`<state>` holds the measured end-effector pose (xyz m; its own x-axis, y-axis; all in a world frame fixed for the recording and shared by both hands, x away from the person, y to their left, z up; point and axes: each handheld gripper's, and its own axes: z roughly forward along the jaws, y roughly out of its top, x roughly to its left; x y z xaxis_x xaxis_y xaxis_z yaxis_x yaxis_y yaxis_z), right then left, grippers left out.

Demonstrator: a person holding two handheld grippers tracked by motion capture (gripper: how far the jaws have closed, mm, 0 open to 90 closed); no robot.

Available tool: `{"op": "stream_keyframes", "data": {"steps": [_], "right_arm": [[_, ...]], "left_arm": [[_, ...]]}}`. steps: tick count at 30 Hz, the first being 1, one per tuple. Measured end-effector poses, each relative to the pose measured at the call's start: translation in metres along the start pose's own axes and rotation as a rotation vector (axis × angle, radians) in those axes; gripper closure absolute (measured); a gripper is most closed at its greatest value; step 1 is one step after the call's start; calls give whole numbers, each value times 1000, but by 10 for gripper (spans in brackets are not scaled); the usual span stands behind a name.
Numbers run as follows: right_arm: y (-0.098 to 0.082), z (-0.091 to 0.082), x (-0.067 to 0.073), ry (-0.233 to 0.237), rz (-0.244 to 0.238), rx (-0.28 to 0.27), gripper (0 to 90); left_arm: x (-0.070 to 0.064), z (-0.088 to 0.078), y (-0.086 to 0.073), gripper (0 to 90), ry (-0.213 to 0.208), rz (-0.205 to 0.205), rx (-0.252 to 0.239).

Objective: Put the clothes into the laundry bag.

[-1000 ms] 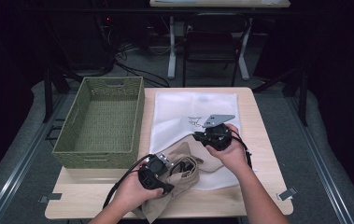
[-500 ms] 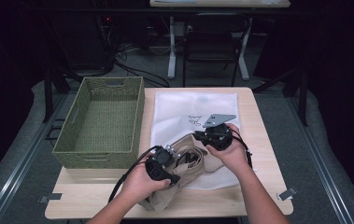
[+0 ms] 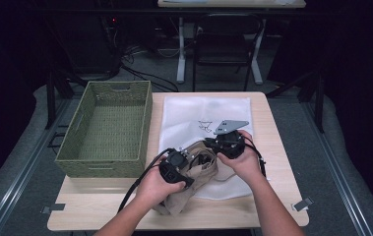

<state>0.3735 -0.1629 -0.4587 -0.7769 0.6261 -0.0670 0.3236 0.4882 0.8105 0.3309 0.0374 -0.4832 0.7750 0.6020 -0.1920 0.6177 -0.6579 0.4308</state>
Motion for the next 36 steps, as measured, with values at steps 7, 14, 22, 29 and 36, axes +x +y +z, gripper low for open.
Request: {"op": "stream_keyframes", "data": {"steps": [7, 14, 22, 29, 36], "right_arm": [[0, 0, 1, -1, 1, 0, 863], [0, -1, 2, 1, -5, 0, 863], [2, -1, 5, -1, -12, -3, 862], [2, 0, 6, 4, -12, -2, 862], [1, 0, 5, 6, -10, -1, 862]], "left_arm": [[5, 9, 4, 631, 22, -19, -4], [9, 15, 7, 630, 21, -42, -7], [12, 17, 14, 629, 30, -65, -7], [12, 17, 21, 627, 56, -62, -7], [14, 19, 31, 625, 50, -77, -13]]}}
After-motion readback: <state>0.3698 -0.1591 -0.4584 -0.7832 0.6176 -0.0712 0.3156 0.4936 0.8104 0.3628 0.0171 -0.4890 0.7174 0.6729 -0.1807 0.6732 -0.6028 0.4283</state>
